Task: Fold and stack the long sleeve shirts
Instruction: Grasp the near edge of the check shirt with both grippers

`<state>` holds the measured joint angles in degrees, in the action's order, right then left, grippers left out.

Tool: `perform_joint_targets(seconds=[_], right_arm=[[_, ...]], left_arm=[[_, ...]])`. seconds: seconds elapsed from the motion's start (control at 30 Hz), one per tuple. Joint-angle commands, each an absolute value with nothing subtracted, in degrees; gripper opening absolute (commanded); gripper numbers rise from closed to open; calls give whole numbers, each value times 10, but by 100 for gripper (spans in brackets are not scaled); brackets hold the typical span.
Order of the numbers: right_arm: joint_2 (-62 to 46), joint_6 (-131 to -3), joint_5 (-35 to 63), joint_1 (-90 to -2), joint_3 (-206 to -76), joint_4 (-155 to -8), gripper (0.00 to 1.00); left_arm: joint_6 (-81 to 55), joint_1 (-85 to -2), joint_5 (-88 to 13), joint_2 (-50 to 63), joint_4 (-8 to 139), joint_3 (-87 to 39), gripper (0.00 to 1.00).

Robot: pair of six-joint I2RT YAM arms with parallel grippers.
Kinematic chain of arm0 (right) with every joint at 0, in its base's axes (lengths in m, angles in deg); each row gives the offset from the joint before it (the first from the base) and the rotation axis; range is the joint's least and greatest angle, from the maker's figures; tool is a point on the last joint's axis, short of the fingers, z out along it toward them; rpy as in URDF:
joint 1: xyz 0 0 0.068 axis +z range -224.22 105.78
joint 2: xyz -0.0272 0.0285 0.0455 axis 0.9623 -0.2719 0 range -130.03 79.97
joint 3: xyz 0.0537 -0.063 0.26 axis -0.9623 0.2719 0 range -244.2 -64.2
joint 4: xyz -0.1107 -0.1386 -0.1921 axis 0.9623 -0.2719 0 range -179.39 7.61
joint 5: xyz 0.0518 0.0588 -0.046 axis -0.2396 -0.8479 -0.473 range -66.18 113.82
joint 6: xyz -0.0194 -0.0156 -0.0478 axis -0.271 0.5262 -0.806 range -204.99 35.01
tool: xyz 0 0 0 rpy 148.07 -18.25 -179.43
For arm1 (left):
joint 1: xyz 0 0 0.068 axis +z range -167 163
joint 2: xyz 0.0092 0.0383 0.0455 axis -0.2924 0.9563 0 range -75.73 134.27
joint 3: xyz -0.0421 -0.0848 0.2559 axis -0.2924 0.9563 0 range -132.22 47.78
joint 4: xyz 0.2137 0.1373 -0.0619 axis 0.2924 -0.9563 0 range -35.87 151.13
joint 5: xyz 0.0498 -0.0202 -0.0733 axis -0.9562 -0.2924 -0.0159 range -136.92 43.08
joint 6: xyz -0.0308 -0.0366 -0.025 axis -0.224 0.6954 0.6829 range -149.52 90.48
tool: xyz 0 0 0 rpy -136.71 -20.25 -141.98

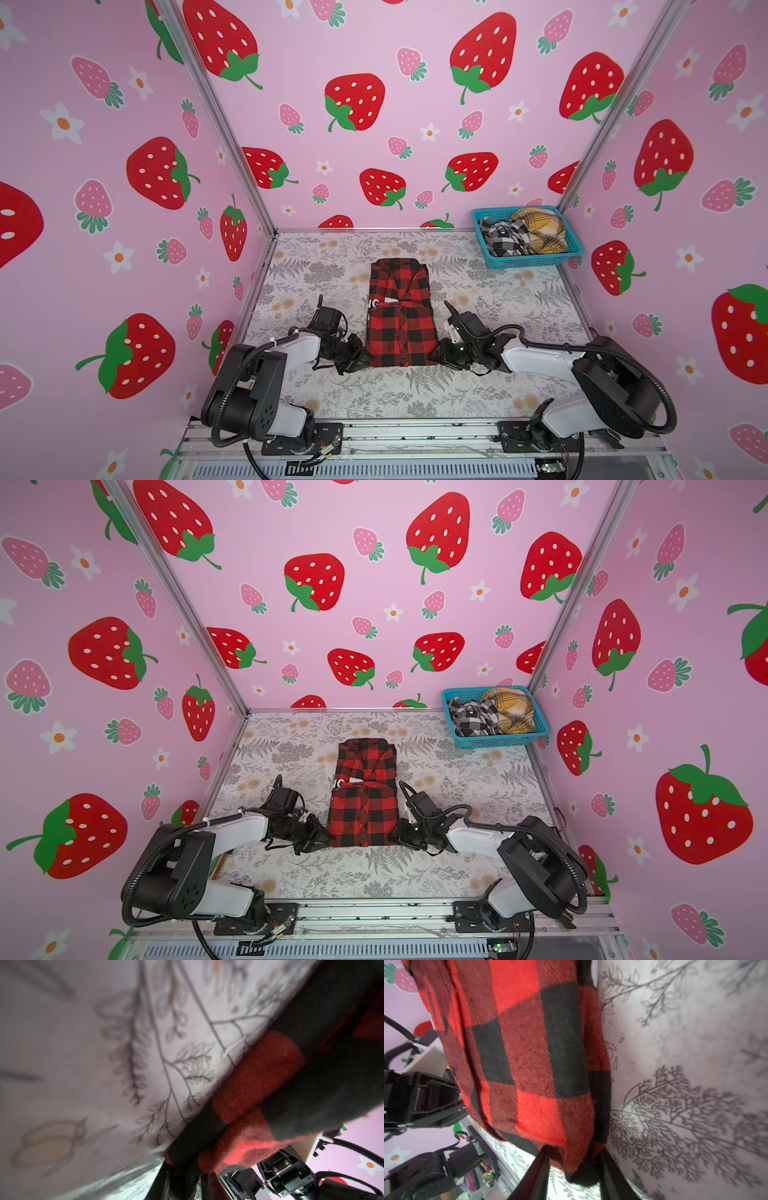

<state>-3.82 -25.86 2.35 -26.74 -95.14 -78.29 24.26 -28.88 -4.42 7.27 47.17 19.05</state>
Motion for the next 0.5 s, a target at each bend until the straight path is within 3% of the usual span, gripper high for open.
perform_joint_targets(seconds=[0.0,0.2,0.33,0.47], right_arm=[[-64,-271,23,-270,-961,-803,34],[-63,-280,27,-276,-965,-806,31],[-59,-282,23,-278,-963,-800,11],[-45,-286,25,-278,-962,-800,5]], left_arm=[[228,-288,-105,94,449,186,25],[213,-288,-108,107,440,172,20],[208,-288,-106,111,439,167,15],[194,-288,-107,112,430,160,5]])
